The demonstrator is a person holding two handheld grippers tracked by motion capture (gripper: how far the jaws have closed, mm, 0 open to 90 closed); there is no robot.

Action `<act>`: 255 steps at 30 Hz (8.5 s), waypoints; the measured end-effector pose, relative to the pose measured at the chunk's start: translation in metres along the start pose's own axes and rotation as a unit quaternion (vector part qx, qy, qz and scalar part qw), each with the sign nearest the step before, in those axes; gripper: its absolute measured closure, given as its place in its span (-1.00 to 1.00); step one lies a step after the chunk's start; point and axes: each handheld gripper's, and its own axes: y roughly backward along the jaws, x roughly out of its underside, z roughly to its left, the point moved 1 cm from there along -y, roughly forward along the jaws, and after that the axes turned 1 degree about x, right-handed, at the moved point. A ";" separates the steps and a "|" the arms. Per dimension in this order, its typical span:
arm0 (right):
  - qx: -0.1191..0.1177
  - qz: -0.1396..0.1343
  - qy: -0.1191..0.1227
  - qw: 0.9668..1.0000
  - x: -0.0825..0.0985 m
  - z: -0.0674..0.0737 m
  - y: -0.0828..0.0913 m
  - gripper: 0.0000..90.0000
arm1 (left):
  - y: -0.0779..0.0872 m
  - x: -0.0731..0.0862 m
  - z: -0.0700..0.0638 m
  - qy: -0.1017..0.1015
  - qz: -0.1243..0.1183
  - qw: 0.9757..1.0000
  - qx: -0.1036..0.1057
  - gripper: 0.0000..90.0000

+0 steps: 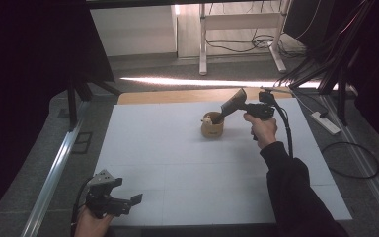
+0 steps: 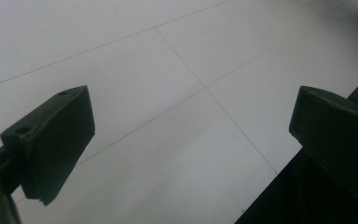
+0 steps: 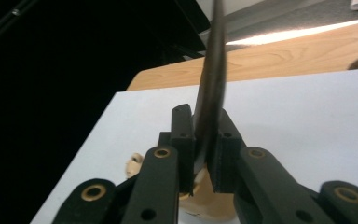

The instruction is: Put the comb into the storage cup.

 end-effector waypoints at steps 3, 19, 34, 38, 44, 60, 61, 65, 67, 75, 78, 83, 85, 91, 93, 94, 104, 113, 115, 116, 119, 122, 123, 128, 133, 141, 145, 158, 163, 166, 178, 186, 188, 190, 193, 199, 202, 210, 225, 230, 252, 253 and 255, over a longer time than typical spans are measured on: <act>0.007 0.001 -0.002 1.000 0.002 -0.003 -0.001 0.78 | 0.000 0.000 0.000 0.001 0.000 1.000 0.001 -0.98; 0.024 0.004 0.026 0.999 0.003 -0.001 -0.001 0.50 | 0.000 0.000 0.000 0.001 0.002 1.000 0.000 -0.98; 0.060 0.010 0.080 0.995 0.004 0.009 -0.004 0.01 | 0.000 0.000 0.001 0.003 0.003 1.000 0.001 -0.97; 0.083 0.015 0.105 0.991 0.004 0.012 -0.005 -0.14 | 0.000 0.000 0.001 0.004 0.003 1.000 0.001 -0.97; 0.095 0.014 0.133 0.986 0.003 0.016 -0.004 -0.29 | -0.001 0.000 0.001 0.004 0.003 1.000 0.001 -0.97; 0.114 0.027 0.190 0.975 0.002 0.024 0.000 -0.56 | -0.001 0.000 0.001 0.004 0.003 1.000 0.002 -0.97; 0.117 0.029 0.195 0.973 0.002 0.024 0.001 -0.59 | -0.001 0.000 0.001 0.004 0.003 1.000 0.002 -0.97; 0.131 0.034 0.226 0.965 0.004 0.027 0.003 -0.72 | -0.001 0.000 0.001 0.004 0.004 1.000 0.002 -0.97; 0.128 0.033 0.230 0.964 0.004 0.028 0.004 -0.76 | -0.001 0.000 0.001 0.005 0.003 1.000 0.002 -0.97; 0.129 0.034 0.259 0.957 0.007 0.031 0.007 -0.90 | -0.001 0.000 0.001 0.005 0.004 1.000 0.002 -0.97; 0.131 0.037 0.264 0.955 0.008 0.032 0.008 -0.92 | -0.001 0.000 0.001 0.005 0.004 1.000 0.002 -0.97; 0.130 0.045 0.265 0.954 0.010 0.032 0.009 -0.96 | -0.001 0.000 0.001 0.005 0.003 1.000 0.002 -0.97; 0.130 0.046 0.265 0.954 0.012 0.032 0.010 -0.96 | -0.001 0.000 0.001 0.005 0.004 1.000 0.002 -0.97; 0.133 0.053 0.260 0.955 0.016 0.028 0.011 -0.98 | -0.001 0.000 0.001 0.005 0.004 1.000 0.003 -0.97; 0.133 0.052 0.258 0.955 0.016 0.027 0.012 -0.99 | -0.001 0.000 0.001 0.005 0.004 1.000 0.004 -0.97; 0.132 0.051 0.258 0.956 0.017 0.027 0.012 -0.99 | -0.001 0.000 0.001 0.005 0.004 1.000 0.004 -0.97; 0.129 0.051 0.258 0.956 0.022 0.026 0.016 -1.00 | -0.001 0.000 0.001 0.002 0.003 1.000 0.006 -0.97; 0.127 0.056 0.251 0.958 0.026 0.024 0.020 -1.00 | -0.001 -0.001 0.000 0.000 0.003 1.000 0.008 -0.98; 0.127 0.058 0.252 0.958 0.028 0.025 0.021 -1.00 | -0.001 -0.001 0.000 0.000 0.002 1.000 0.009 -0.98; 0.127 0.058 0.253 0.957 0.029 0.025 0.022 -1.00 | -0.001 -0.001 0.000 0.000 0.002 1.000 0.009 -0.98; 0.127 0.064 0.255 0.956 0.031 0.027 0.023 -1.00 | -0.001 -0.001 0.000 -0.001 0.002 1.000 0.010 -0.98; 0.126 0.063 0.257 0.956 0.032 0.028 0.025 -1.00 | -0.001 -0.001 0.000 -0.002 0.002 1.000 0.010 -0.98; 0.126 0.061 0.257 0.956 0.033 0.029 0.026 -1.00 | -0.001 -0.001 0.000 -0.002 0.002 1.000 0.011 -0.98; 0.128 0.062 0.262 0.955 0.036 0.030 0.030 -1.00 | -0.001 -0.001 0.000 -0.002 0.002 1.000 0.012 -0.98; 0.126 0.059 0.260 0.956 0.037 0.031 0.036 -1.00 | -0.001 -0.001 0.000 -0.003 0.002 1.000 0.012 -0.98; 0.123 0.061 0.265 0.954 0.040 0.035 0.042 -1.00 | -0.001 -0.001 0.000 -0.003 0.003 1.000 0.013 -0.98; 0.122 0.060 0.265 0.955 0.042 0.037 0.046 -1.00 | -0.001 -0.001 0.000 -0.002 0.002 1.000 0.013 -0.98; 0.117 0.066 0.271 0.953 0.051 0.040 0.060 -1.00 | -0.001 -0.001 0.000 -0.002 0.002 1.000 0.013 -0.98; 0.114 0.065 0.276 0.952 0.053 0.042 0.063 -1.00 | -0.001 -0.001 0.001 -0.002 0.002 1.000 0.014 -0.98; 0.114 0.066 0.282 0.950 0.055 0.044 0.065 -1.00 | -0.001 -0.001 0.001 -0.002 0.002 1.000 0.013 -0.98; 0.101 0.068 0.278 0.953 0.061 0.048 0.075 -1.00 | -0.001 -0.001 0.001 -0.001 0.000 1.000 0.014 -0.98; 0.105 0.072 0.279 0.952 0.067 0.047 0.079 -1.00 | -0.001 -0.001 0.001 -0.001 0.000 1.000 0.014 -0.98; 0.106 0.074 0.278 0.952 0.069 0.046 0.080 -1.00 | 0.000 -0.001 0.001 -0.001 0.000 1.000 0.014 -0.98; 0.107 0.075 0.276 0.952 0.070 0.046 0.082 -1.00 | 0.000 -0.001 0.001 -0.002 0.000 1.000 0.014 -0.98; 0.106 0.077 0.273 0.953 0.072 0.045 0.084 -1.00 | 0.000 -0.001 0.001 -0.003 -0.001 1.000 0.013 -0.98; 0.102 0.079 0.272 0.954 0.075 0.045 0.088 -1.00 | 0.000 -0.001 -0.001 -0.008 -0.001 1.000 0.009 -0.98; 0.102 0.079 0.276 0.953 0.076 0.045 0.090 -1.00 | 0.000 -0.001 -0.002 -0.013 -0.001 1.000 0.008 -0.98; 0.106 0.076 0.279 0.951 0.080 0.044 0.097 -1.00 | 0.002 0.000 -0.003 -0.017 -0.011 1.000 0.006 -0.99; 0.100 0.080 0.269 0.955 0.089 0.044 0.111 -1.00 | 0.004 0.000 -0.006 -0.030 -0.018 0.999 -0.008 -1.00; 0.100 0.082 0.269 0.954 0.093 0.041 0.116 -1.00 | 0.005 0.001 -0.006 -0.034 -0.021 0.999 -0.015 -1.00; 0.097 0.093 0.271 0.953 0.111 0.038 0.139 -1.00 | 0.004 0.001 -0.005 -0.032 -0.017 0.999 -0.011 -1.00; 0.097 0.095 0.271 0.953 0.112 0.037 0.140 -1.00 | 0.004 0.001 -0.005 -0.032 -0.017 0.999 -0.011 -1.00; 0.098 0.095 0.270 0.953 0.113 0.037 0.143 -1.00 | 0.004 0.001 -0.005 -0.031 -0.017 0.999 -0.011 -1.00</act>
